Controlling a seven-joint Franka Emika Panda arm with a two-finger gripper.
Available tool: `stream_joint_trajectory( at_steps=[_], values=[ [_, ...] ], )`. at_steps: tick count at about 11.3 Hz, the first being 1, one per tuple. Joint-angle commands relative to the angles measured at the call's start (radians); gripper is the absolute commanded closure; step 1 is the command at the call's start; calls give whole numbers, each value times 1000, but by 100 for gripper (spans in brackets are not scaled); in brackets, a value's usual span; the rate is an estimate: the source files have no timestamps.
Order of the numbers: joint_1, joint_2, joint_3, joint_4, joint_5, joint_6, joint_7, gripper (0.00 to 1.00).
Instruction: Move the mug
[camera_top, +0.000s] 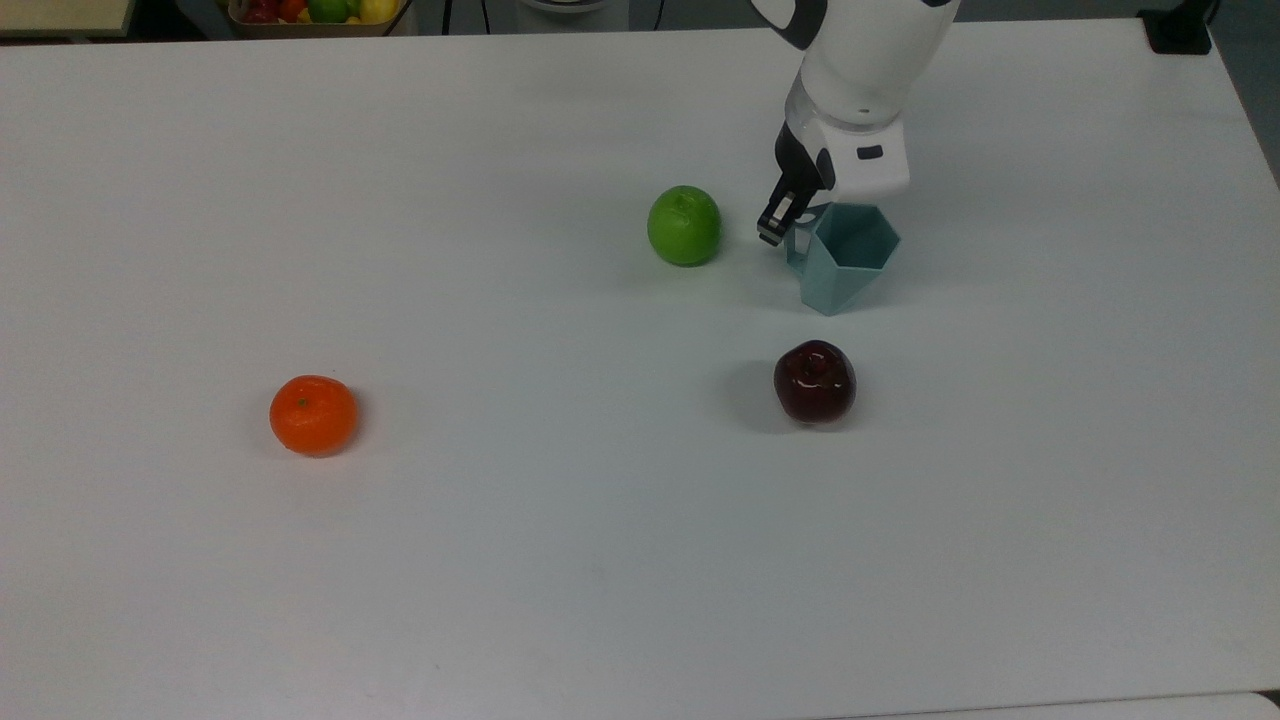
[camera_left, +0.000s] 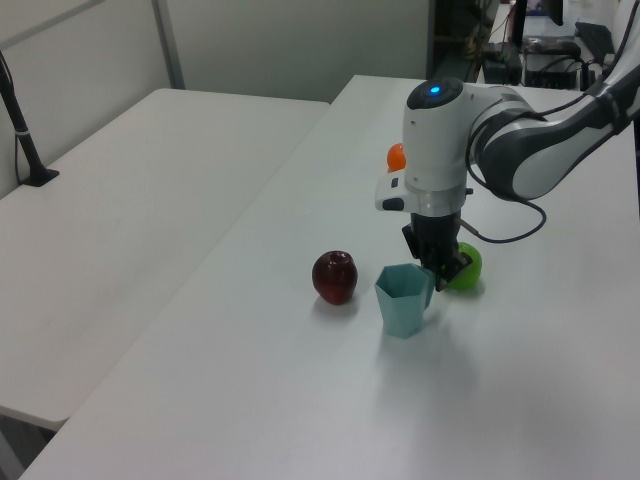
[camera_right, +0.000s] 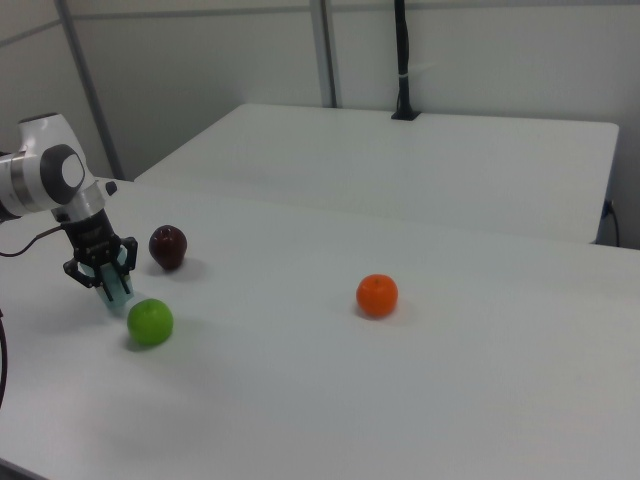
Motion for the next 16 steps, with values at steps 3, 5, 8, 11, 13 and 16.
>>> stream_joint_trajectory(
  at_steps=[3,5,8,11,13,16],
  values=[
    [28,34,-19,37,-28,6,54,0],
    [24,10,-19,35,-25,-6,54,0],
    [-37,-116,-16,34,0,-98,57,0],
    [-173,-252,-34,37,128,-208,57,0],
    [-223,-344,-116,38,162,-315,70,0],
    [-263,-346,-247,173,172,-421,254,0]
  ],
)
